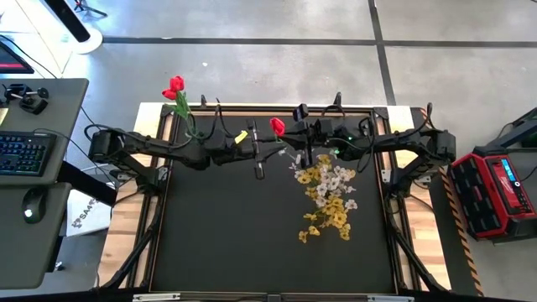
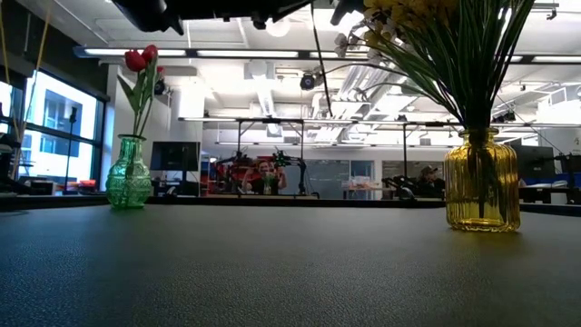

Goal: Sort flowers into vase by color
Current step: Put the red flower into the green vase

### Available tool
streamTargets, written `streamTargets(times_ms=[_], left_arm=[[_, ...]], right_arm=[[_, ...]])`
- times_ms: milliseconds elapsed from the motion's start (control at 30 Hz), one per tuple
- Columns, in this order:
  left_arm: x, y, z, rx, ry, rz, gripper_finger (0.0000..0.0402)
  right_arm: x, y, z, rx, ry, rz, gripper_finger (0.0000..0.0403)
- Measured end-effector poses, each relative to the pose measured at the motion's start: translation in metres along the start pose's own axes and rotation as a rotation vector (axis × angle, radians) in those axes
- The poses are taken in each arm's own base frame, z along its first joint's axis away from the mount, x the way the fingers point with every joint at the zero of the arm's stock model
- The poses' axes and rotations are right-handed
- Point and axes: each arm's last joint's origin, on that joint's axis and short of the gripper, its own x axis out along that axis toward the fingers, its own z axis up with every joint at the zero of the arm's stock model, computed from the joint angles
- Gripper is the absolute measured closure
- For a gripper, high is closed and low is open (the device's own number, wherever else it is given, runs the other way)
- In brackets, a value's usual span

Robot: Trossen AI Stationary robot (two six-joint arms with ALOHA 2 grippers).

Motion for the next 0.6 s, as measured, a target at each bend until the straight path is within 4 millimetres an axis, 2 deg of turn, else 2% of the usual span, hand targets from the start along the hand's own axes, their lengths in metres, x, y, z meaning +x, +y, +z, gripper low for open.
streamTargets(times_ms=[233,367,500,600], left_arm=[[-0.002,-0.002,0.003,0.027,0.012,-0.005,0.0387],[-0.01,-0.004,0.012,0.082,0.081,0.048,0.0393],[-0.028,-0.006,0.027,0.135,0.224,0.174,0.0398],[-0.046,-0.005,0.037,0.157,0.345,0.261,0.0399]], right_arm=[[0.0,0.0,-0.001,0.009,0.012,0.004,0.0394],[0.0,0.0,-0.001,0.006,0.013,0.003,0.0379],[-0.001,-0.001,0.001,-0.003,0.014,-0.006,0.0336],[-0.001,0.0,0.01,-0.013,-0.006,0.022,0.029]])
